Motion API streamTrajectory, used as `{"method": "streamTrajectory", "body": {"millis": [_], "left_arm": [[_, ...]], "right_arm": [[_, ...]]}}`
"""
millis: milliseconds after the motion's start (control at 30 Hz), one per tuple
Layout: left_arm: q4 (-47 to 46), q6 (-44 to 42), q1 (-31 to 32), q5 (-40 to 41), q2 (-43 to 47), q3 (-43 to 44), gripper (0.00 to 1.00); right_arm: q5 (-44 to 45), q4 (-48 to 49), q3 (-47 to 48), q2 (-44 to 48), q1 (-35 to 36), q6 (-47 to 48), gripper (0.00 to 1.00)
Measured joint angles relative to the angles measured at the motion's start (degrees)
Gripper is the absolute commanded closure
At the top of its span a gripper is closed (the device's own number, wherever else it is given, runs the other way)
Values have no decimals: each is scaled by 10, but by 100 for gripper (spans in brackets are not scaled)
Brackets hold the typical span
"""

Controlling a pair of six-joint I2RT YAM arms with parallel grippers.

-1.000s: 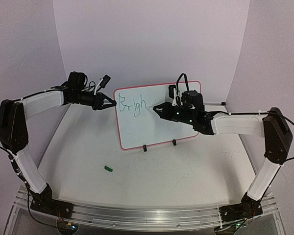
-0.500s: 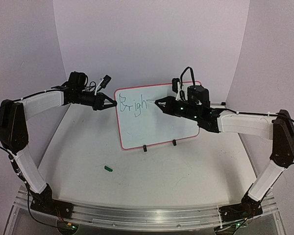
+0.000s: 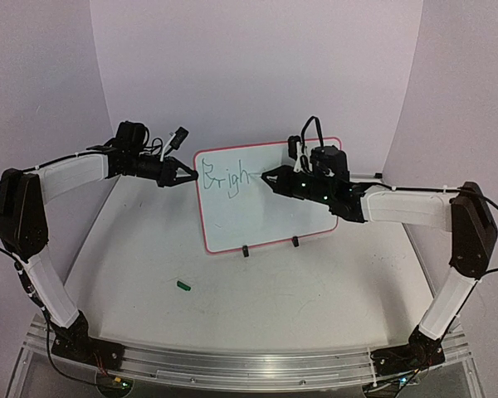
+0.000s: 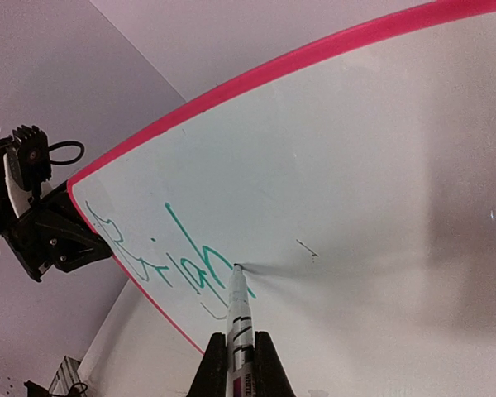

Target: Write a sentence on the whiteboard

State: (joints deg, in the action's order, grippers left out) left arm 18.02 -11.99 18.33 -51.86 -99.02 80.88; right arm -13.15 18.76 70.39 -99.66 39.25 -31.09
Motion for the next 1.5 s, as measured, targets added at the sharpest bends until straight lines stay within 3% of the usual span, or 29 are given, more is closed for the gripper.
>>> {"method": "streamTrajectory", "body": {"millis": [933,1500], "left_arm": [[0,0,0,1,0,0,100],[0,-1,1,0,0,0,100]], "right_arm": [[34,0,-18,20,-9,0,100],[-24,-2,-12,45,-17,2,100]]}}
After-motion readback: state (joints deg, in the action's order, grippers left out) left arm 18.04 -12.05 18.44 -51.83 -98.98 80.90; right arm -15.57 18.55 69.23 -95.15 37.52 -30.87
